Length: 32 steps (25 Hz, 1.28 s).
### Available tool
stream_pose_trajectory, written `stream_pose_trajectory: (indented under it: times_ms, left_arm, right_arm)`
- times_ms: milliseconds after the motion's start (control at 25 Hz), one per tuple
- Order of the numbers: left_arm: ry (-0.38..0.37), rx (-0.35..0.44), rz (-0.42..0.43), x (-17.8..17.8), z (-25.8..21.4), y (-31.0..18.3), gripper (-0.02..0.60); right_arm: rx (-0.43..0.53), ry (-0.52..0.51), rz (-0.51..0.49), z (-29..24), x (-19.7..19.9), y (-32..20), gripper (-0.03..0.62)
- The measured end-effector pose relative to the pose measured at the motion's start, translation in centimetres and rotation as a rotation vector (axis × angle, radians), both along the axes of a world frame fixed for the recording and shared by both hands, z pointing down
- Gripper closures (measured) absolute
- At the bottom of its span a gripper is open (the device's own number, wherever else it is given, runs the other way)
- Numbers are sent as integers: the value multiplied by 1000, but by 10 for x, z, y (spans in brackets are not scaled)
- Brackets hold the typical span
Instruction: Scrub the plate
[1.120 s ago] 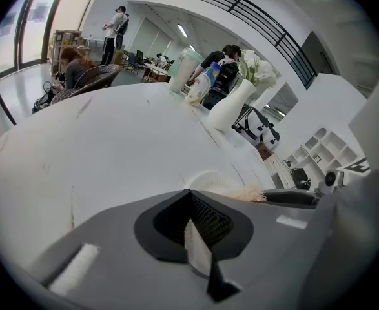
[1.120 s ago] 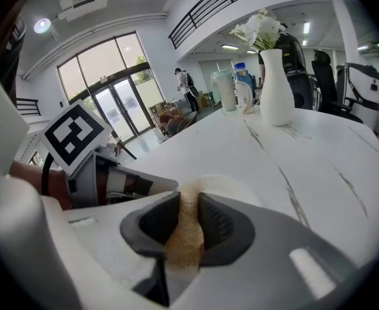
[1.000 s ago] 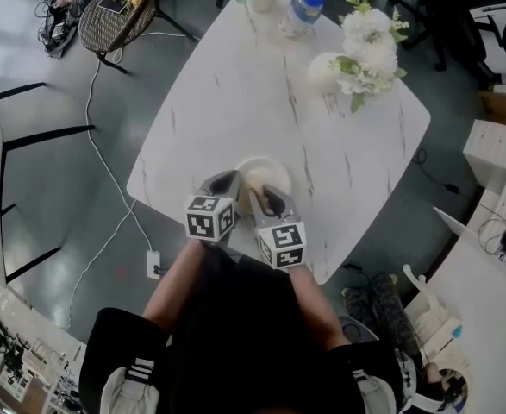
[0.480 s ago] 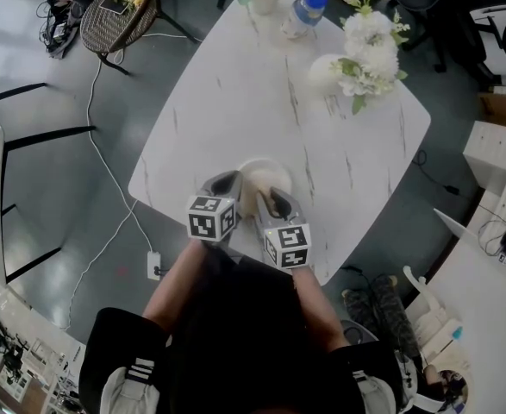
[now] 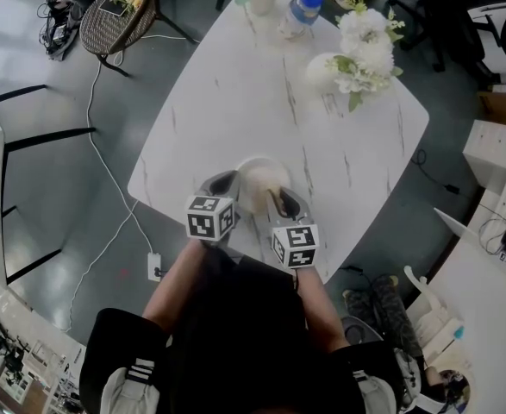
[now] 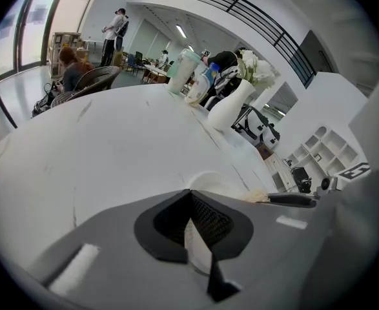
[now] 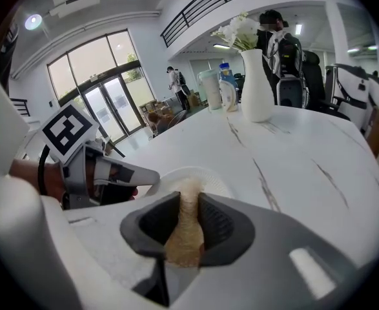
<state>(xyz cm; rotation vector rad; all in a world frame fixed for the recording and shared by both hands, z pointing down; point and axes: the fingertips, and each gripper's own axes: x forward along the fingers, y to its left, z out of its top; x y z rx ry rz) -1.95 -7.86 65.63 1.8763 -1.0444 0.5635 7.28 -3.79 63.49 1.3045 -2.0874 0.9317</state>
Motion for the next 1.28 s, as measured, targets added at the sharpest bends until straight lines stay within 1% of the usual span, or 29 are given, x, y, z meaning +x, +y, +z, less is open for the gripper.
stream_pose_trajectory:
  times_ms: [320, 680, 920, 1160, 1280]
  left_arm:
    - [-7, 2, -6, 1, 0, 0, 575]
    - [-10, 9, 4, 5, -2, 1, 575]
    - [-6, 24, 11, 6, -13, 6, 575]
    - [-8, 74, 32, 4, -34, 11, 575]
    - [-39, 138, 69, 5, -52, 13, 575]
  right_arm:
    - [8, 8, 23, -4, 14, 1, 503]
    - [24, -1, 19, -9, 11, 1, 503]
    - [46, -4, 19, -21, 10, 3, 503]
    - [99, -6, 44, -42, 12, 7, 503]
    - [132, -4, 62, -54, 15, 9, 503]
